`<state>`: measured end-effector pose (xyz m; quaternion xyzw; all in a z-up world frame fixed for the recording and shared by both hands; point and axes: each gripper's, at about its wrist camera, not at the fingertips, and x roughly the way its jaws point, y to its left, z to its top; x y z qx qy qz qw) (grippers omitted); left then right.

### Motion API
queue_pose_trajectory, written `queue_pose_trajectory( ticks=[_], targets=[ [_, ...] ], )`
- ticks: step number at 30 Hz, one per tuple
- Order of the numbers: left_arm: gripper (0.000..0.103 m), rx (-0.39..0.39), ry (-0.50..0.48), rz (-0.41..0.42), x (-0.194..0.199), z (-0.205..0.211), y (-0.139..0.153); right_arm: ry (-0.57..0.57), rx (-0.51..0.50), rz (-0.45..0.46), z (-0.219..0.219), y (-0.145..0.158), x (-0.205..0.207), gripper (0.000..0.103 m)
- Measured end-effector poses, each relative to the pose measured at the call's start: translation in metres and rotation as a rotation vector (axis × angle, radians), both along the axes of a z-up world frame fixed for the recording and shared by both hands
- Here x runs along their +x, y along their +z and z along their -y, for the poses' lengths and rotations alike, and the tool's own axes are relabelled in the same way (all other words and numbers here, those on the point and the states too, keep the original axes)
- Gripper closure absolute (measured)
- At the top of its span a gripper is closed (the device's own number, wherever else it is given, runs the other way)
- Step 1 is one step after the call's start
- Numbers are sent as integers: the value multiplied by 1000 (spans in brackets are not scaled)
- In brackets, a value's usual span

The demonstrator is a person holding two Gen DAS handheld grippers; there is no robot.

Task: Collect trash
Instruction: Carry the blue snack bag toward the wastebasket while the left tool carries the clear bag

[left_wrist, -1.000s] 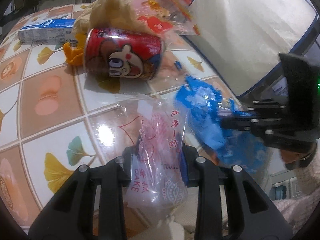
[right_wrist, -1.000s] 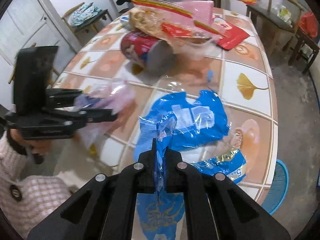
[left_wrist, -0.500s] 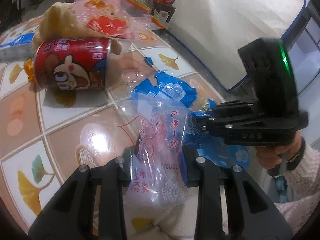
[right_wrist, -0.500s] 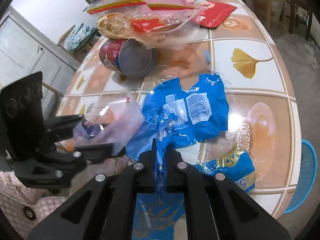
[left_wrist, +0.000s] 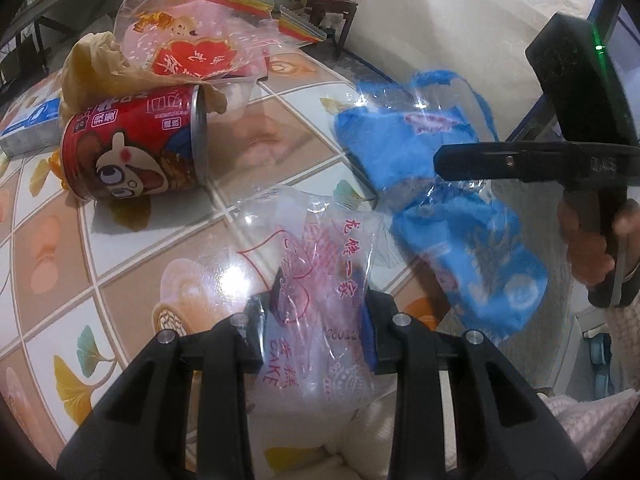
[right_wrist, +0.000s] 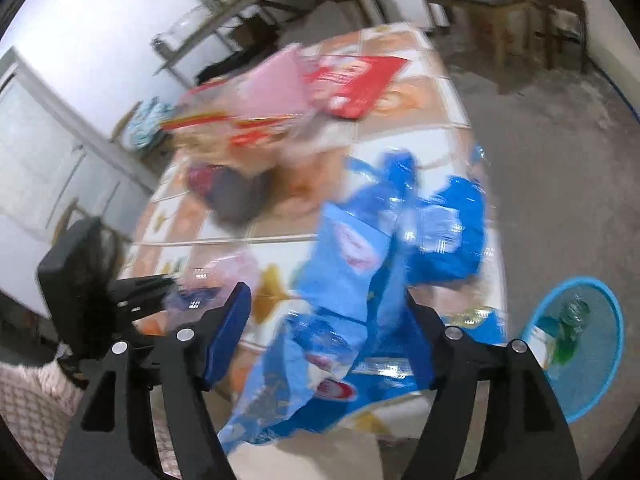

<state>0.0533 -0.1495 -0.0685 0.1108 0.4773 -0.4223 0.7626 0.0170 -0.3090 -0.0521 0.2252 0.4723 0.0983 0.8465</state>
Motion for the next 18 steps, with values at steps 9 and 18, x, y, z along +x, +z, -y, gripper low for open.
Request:
queue_pose_trajectory(
  ticks=[9,18],
  targets=[
    [73,-3,9,-1,0,1,-1,-15,-35,-17,0,-8,-4,34],
    [73,-7,20,6,-3,-2,1,29,-339,-16,-31,-21,-4,42]
  ],
)
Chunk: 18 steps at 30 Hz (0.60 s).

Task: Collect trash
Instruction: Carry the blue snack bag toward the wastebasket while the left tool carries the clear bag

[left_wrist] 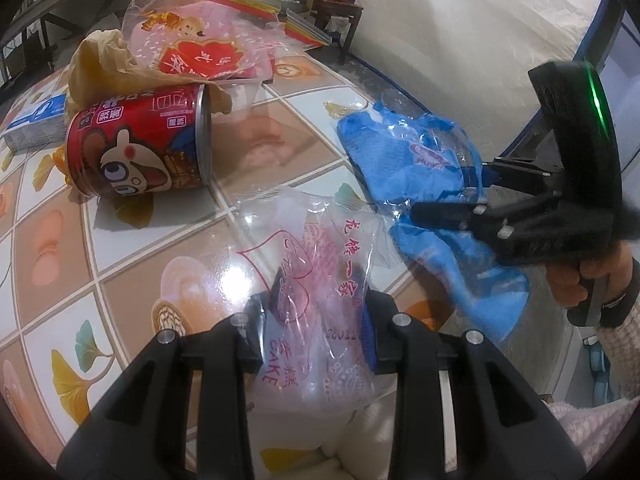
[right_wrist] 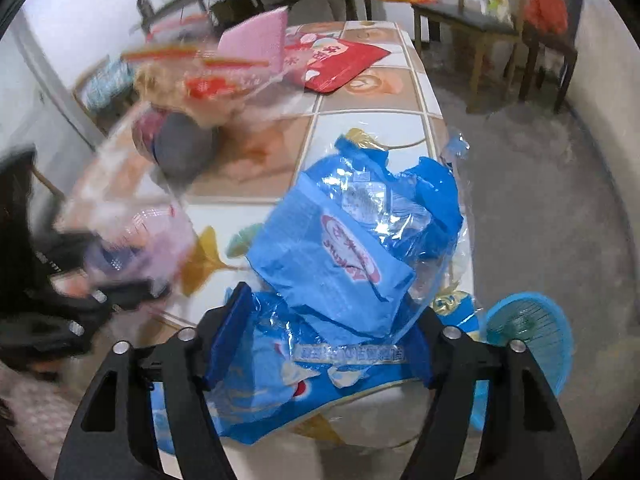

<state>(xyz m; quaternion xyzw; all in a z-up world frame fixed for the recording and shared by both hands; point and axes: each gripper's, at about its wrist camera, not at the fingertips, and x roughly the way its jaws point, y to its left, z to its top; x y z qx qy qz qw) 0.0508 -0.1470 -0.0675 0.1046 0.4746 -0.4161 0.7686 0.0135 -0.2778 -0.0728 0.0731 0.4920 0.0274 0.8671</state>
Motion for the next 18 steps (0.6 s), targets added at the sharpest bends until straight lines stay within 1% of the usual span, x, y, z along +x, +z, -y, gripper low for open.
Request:
queue_pose_trajectory(
  ticks=[1,2,3,4,5,7,9,12,15,18],
  targets=[
    [73,-1,4,1,0,0,0,11,-75,-5,-7,-1,0,47],
    [73,-2,6,0,-1,-1,0,19,-118,-5,-12,-1,-1,48],
    [73,-4,9,0,-1,-2,0,20,-111,-4,-12,-1,-2,53],
    [73,-4,12,1,-1,-2,0,13,-111,-6,-11,-1,-2,61],
    [73,-3,16,6,-2,-2,0,4,-109,-5,-9,0,-2,67],
    [73,-5,22,9,-2,-2,0,-17,-97,-4,-3,1,-3,84],
    [74,-8,29,14,-4,-3,0,-20,-69,-1,2,1,-5,95],
    [76,-16,46,22,-6,-4,0,-31,-34,15,6,1,-10,98],
    [78,-37,70,6,-5,-8,1,-59,61,43,20,4,-18,98],
    [80,-64,79,7,-5,-9,9,-109,122,90,41,14,-33,99]
  ],
)
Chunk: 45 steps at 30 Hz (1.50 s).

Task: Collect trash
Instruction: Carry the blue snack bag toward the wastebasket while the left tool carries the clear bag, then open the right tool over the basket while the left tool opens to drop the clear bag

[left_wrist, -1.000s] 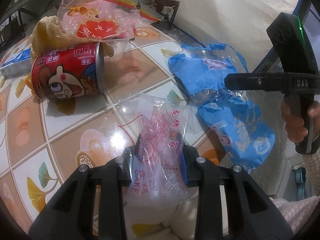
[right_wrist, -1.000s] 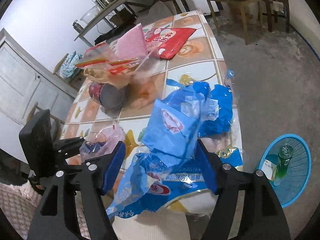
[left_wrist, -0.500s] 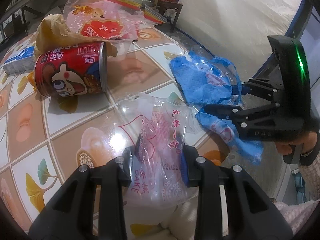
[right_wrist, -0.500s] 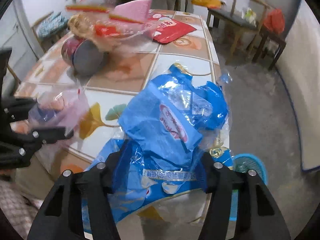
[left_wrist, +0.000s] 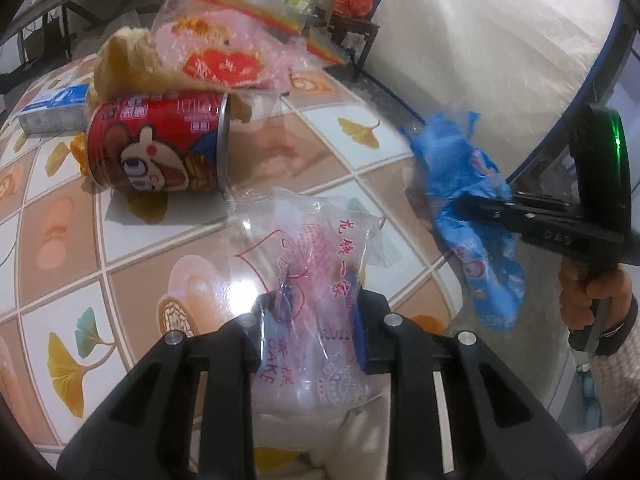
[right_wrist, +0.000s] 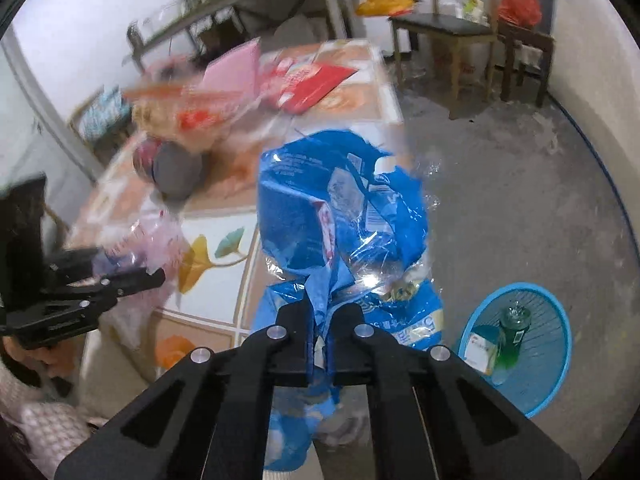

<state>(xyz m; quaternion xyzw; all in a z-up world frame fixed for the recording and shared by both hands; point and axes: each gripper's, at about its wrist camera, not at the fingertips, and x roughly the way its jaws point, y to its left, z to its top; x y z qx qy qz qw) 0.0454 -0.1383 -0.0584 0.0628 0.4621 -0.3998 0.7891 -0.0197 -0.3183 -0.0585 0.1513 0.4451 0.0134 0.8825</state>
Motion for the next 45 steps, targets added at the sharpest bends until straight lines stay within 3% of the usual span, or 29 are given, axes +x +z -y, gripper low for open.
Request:
queue_pose_trajectory(
  ticks=[5,9,13,18,23,26,29,34,42,45],
  targets=[
    [80,-60,-39,18,-8,16,23,-136,74,99,51,20,-42,99],
    [80,-126,-131,26,-21,52,47,-261,77,140,90,24,-78,99],
    [80,-167,-266,7,-42,110,61,-405,91,144,133,15,-122,99],
    [80,-109,-446,1,-86,202,54,-537,131,121,178,-11,-165,99],
    [80,-17,-509,-84,-112,285,1,-619,213,61,218,-53,-181,99],
    [80,42,-479,-198,-115,319,-47,-645,256,17,235,-82,-178,99],
    [80,117,-443,-246,-116,351,-95,-649,300,-40,250,-116,-170,99],
    [80,234,-381,-298,-108,392,-166,-639,335,-171,275,-179,-142,99],
    [74,380,-280,-289,-79,423,-238,-550,280,-393,300,-258,-81,99],
    [60,395,-244,-281,-66,427,-251,-519,260,-458,302,-282,-65,98]
  ],
)
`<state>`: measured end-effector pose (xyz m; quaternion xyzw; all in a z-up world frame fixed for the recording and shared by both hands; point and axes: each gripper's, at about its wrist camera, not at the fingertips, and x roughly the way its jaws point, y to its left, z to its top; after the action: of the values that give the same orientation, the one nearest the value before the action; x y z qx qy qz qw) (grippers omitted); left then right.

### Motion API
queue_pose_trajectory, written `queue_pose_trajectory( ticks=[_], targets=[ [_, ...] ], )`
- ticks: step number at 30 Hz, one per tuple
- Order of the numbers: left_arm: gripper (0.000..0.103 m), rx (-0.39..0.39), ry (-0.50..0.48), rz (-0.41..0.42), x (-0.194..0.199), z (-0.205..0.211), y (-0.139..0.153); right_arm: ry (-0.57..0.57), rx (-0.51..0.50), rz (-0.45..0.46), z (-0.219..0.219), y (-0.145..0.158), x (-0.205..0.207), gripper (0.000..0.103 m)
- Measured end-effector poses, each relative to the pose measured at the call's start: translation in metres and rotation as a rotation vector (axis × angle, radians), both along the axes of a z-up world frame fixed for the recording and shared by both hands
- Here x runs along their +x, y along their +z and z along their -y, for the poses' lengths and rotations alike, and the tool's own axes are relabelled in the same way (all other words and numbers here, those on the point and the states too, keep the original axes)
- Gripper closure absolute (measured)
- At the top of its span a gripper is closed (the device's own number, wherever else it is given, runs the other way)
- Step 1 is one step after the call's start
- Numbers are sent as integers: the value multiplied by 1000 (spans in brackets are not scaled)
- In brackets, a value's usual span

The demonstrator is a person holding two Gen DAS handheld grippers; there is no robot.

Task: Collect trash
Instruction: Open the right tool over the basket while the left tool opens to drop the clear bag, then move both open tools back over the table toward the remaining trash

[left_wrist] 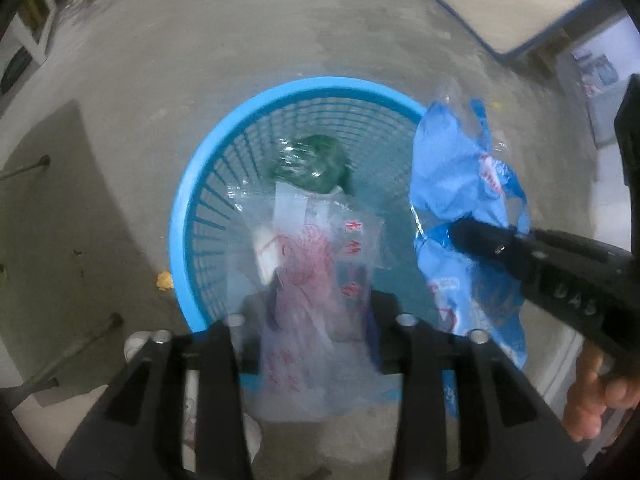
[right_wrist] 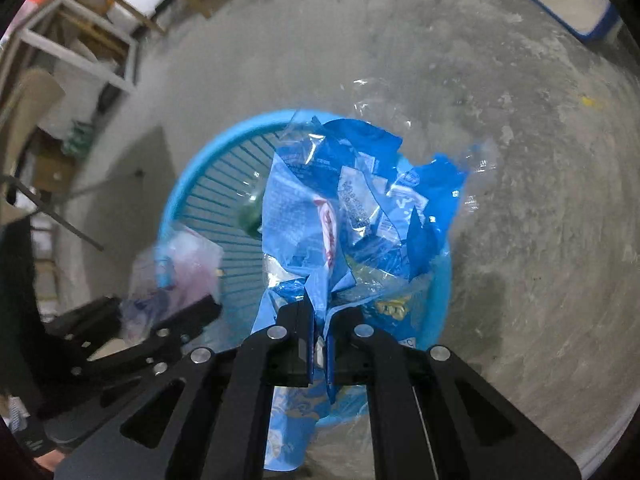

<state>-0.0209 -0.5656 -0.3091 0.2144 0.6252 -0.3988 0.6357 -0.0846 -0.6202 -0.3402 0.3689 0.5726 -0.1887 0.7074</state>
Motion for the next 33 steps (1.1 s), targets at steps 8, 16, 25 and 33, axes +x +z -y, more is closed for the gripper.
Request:
queue_pose_trajectory(
  ticks=[8,16,25,33],
  targets=[
    [20,27,4,24,4,-2,-5,26,83,-134,2,-58,31,75],
    [16,10,25,59,7,-14,9,-27,118,-128,8,-55,25,35],
    [16,-27,34,47,4,-18,27,-74,140,23,9,-10,-1,33],
    [16,-85,20,23,-10,-32,60,-143,199,210,19,30,-38,33]
  ],
)
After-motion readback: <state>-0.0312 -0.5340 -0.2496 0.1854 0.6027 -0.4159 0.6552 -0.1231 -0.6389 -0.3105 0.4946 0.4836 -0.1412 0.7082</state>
